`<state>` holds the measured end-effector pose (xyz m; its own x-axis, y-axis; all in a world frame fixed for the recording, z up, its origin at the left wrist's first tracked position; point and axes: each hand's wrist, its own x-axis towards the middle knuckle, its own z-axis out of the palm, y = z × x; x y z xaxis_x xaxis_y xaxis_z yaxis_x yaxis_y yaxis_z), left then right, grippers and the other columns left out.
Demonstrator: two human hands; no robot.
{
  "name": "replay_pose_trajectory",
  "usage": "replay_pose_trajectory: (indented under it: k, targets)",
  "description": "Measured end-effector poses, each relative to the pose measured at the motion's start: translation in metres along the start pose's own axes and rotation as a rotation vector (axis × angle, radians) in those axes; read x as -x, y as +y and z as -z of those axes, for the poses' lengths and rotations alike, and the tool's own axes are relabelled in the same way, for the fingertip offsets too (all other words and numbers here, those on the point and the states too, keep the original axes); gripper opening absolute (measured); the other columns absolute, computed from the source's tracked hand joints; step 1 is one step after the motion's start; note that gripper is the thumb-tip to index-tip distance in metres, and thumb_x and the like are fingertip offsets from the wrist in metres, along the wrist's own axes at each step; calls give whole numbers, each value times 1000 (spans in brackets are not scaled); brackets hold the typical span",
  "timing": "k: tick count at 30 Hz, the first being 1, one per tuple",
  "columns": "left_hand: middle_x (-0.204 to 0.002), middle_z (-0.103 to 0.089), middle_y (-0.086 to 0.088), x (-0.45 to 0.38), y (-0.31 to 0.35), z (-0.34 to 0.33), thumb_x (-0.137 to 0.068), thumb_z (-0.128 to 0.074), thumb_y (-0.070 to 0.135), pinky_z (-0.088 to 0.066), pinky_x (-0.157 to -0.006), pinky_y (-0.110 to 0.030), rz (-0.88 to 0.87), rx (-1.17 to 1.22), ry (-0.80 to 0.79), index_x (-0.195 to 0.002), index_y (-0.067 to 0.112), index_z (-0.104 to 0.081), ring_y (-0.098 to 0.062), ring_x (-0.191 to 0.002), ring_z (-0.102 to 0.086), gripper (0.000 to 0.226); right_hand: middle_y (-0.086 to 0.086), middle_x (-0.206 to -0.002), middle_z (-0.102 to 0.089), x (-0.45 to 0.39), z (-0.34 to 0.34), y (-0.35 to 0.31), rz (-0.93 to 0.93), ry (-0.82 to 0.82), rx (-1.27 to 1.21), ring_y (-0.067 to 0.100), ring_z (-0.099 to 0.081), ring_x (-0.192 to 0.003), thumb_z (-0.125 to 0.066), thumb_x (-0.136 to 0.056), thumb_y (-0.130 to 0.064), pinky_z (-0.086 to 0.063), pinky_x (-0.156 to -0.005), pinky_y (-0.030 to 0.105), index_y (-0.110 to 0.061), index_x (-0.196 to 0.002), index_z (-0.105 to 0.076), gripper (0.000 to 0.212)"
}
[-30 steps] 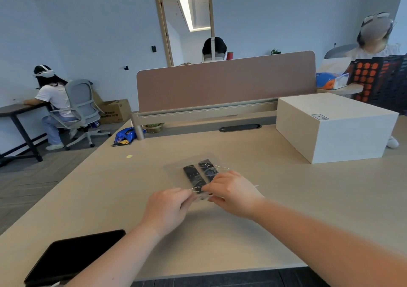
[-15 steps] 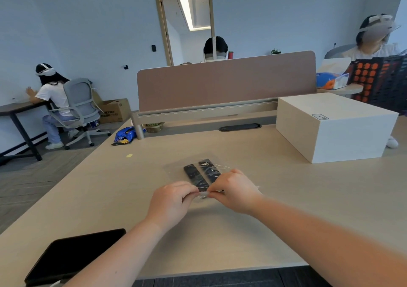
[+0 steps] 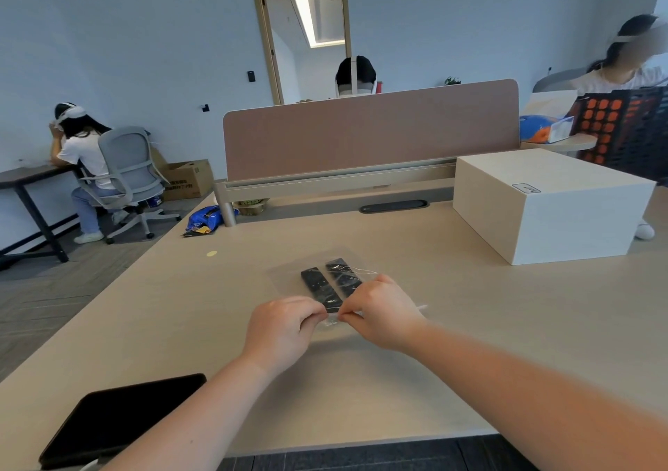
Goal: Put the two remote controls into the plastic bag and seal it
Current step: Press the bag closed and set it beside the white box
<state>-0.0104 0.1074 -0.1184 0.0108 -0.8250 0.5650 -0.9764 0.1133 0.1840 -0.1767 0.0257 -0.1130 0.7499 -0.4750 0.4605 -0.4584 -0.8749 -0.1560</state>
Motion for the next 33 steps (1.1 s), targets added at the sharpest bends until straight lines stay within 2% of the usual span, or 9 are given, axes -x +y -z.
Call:
replay_pose_trajectory:
  k: [4,7,10,13,16,20,26,29,33]
  targets:
    - [-80,-71,13,2,1,1,-80,-53,36,-31,-54,-12,3,44,-25,-82,29,-68,-10,-81,-58,17,9,-76,-75,-2,-2,3,41,34,28,30,-67,-77,-54,-87,-25,-42,-79,35,-16,-85,-77,25]
    - [-82,-71,11,1,3,0,-80,-48,45,-38,-57,-21,-36,31,-54,-85,29,-69,-11,-83,-59,26,4,-61,-72,-3,-4,3,61,47,90,27,-66,-62,-56,-80,-25,-43,-69,31,-19,-71,-76,23]
    - [-69,-69,9,-1,4,3,-81,-46,45,-21,-47,-10,-71,-53,-54,-75,28,-69,-15,-73,-62,29,-2,-46,-62,-4,-5,1,109,26,226,20,-61,-47,-60,-72,-26,-43,-59,25,-24,-55,-69,20]
    - [-60,-65,10,-3,5,6,-78,-48,41,-11,-47,-6,-75,-109,-35,-67,28,-65,-14,-63,-62,25,-4,-45,-60,-3,-5,5,156,-5,341,17,-59,-48,-69,-68,-22,-43,-57,25,-23,-51,-64,18]
    - [-61,-66,10,-3,6,5,-73,-58,33,-12,-47,-7,-55,-111,-61,-66,26,-64,-15,-65,-63,12,-5,-45,-59,0,-3,10,173,-35,412,17,-58,-50,-74,-63,-19,-43,-57,26,-22,-49,-59,21]
    - [-68,-70,11,0,4,8,-77,-56,31,-18,-49,-8,-37,-84,-76,-69,25,-66,-15,-73,-63,14,-5,-44,-59,7,2,24,137,-81,484,18,-58,-50,-76,-57,-14,-43,-58,27,-21,-49,-57,22]
    - [-75,-72,10,1,7,14,-81,-61,27,-23,-52,-9,-24,-55,-69,-71,24,-68,-16,-80,-64,12,-4,-43,-57,25,14,43,53,-96,584,18,-58,-51,-75,-53,-12,-28,-62,31,-20,-48,-55,22]
    - [-79,-72,11,2,7,15,-83,-58,28,-24,-54,-10,-9,-45,-80,-75,25,-69,-15,-85,-63,14,-4,-42,-57,33,19,49,39,-102,588,18,-59,-51,-77,-52,-13,-33,-62,31,-20,-49,-56,22]
    - [-85,-71,11,4,9,16,-87,-56,27,-22,-54,-10,0,-44,-90,-80,24,-69,-13,-90,-60,16,-4,-41,-57,43,23,56,-10,-141,585,17,-60,-49,-79,-48,-13,-45,-51,27,-20,-47,-56,25]
